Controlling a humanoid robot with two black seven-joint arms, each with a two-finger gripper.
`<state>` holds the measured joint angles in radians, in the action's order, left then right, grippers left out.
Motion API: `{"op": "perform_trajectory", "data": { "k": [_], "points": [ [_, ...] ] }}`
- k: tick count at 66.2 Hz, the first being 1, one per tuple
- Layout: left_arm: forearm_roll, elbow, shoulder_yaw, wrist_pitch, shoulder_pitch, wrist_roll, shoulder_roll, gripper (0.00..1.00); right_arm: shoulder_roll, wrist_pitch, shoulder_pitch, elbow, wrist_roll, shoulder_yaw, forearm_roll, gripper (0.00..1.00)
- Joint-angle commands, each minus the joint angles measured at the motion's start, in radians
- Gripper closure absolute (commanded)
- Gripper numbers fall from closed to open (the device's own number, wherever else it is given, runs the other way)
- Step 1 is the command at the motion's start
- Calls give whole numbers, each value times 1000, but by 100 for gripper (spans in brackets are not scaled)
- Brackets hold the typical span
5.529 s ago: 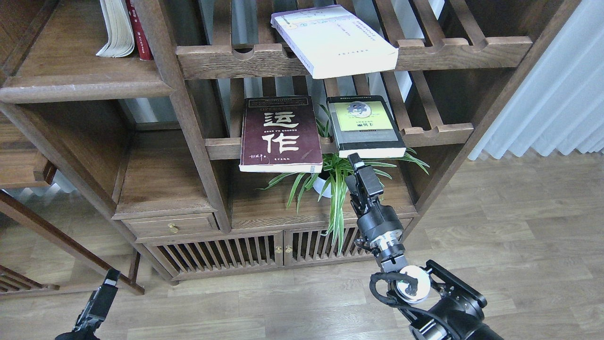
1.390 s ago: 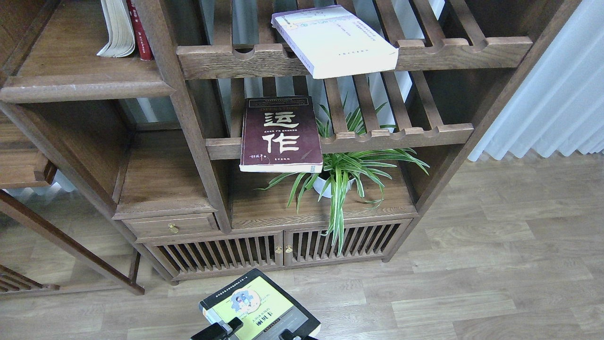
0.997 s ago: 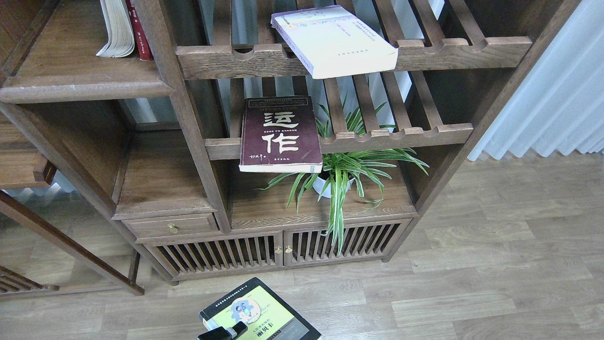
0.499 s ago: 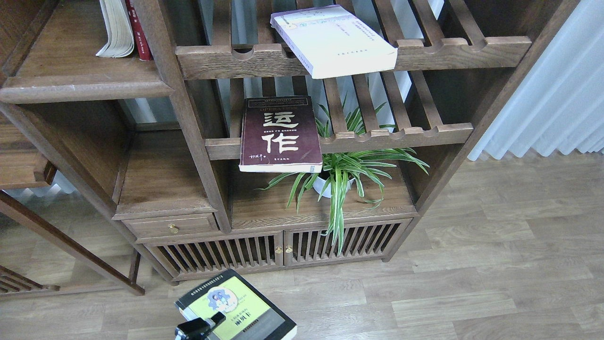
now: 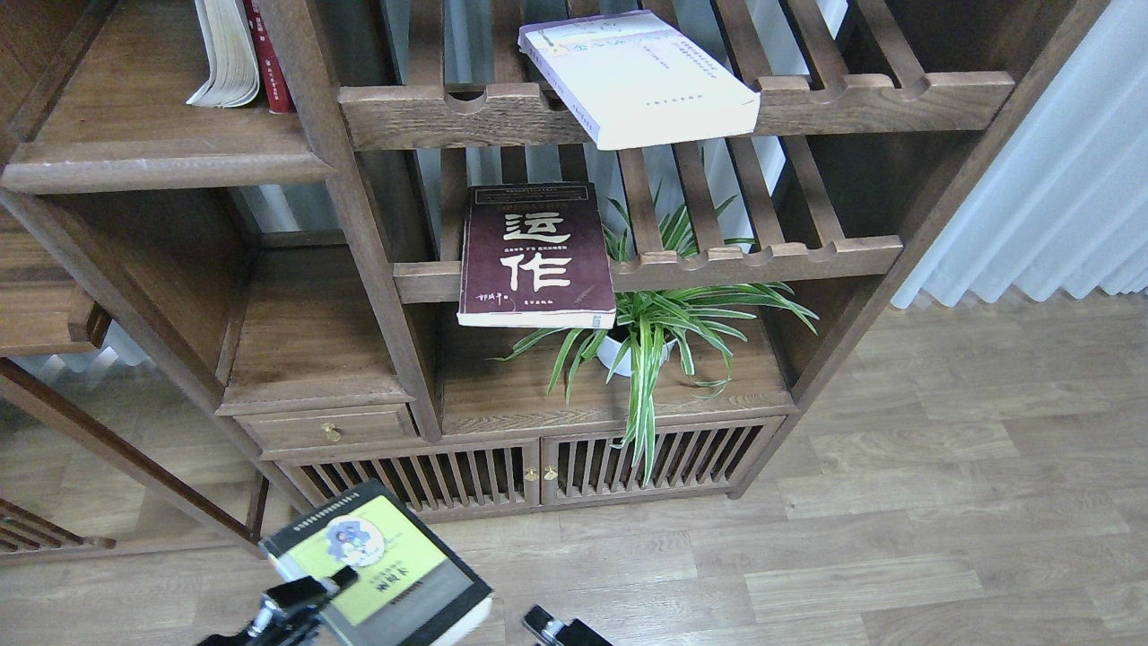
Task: Organize books on shelf
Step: 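Carry the green book with the left gripper into the upper-left compartment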
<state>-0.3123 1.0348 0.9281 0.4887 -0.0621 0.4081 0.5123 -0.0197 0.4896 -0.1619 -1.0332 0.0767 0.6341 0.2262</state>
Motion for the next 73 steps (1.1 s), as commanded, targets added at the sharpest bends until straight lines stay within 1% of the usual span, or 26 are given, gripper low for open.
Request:
{"op": "perform_trajectory", "data": {
  "k": [1, 5, 7, 12, 13, 18, 24, 27, 28, 30, 32, 33, 42, 48, 54, 73],
  "points": [
    [78, -2, 5, 0, 7, 24, 26, 90, 7, -1, 71, 7, 0, 7, -2, 4],
    [125, 13, 18, 0, 7, 47, 37, 92, 11, -1, 101, 1, -3, 10, 1, 4],
    [137, 22, 24, 0, 7, 51, 41, 92, 12, -1, 111, -4, -6, 10, 1, 4],
    [162, 67, 92, 0, 1, 54, 60, 94, 18, -1, 139, -31, -12, 15, -2, 5],
    [164, 83, 128, 0, -5, 55, 61, 94, 20, -1, 143, -48, -14, 18, -2, 5],
    [177, 123, 227, 0, -34, 57, 61, 94, 20, -1, 139, -82, -14, 45, -5, 6],
    [228, 182, 359, 0, -82, 58, 60, 94, 20, -1, 122, -93, -12, 98, -19, 6],
    [257, 243, 441, 0, -133, 58, 58, 94, 20, -1, 110, -91, -12, 124, -37, 6],
    [269, 310, 507, 0, -184, 60, 58, 94, 20, -1, 102, -88, -11, 150, -53, 6],
    [275, 346, 541, 0, -209, 64, 58, 94, 20, -1, 98, -87, -12, 159, -57, 6],
    [279, 355, 558, 0, -220, 70, 58, 94, 20, -1, 94, -85, -12, 167, -59, 6],
    [283, 355, 581, 0, -226, 81, 60, 94, 20, -1, 91, -85, -12, 171, -59, 6],
    [291, 349, 699, 0, -229, 81, 57, 94, 20, -1, 87, -79, -12, 180, -61, 6],
    [291, 350, 801, 0, -213, 81, 64, 94, 20, -1, 88, -65, -12, 185, -62, 6],
    [285, 349, 891, 0, -128, 81, 100, 94, 20, -1, 88, -59, -12, 217, -62, 5],
    [193, 349, 920, 0, 77, 81, 316, 94, 20, -1, 87, -59, -12, 245, -62, 5]
  ]
}}
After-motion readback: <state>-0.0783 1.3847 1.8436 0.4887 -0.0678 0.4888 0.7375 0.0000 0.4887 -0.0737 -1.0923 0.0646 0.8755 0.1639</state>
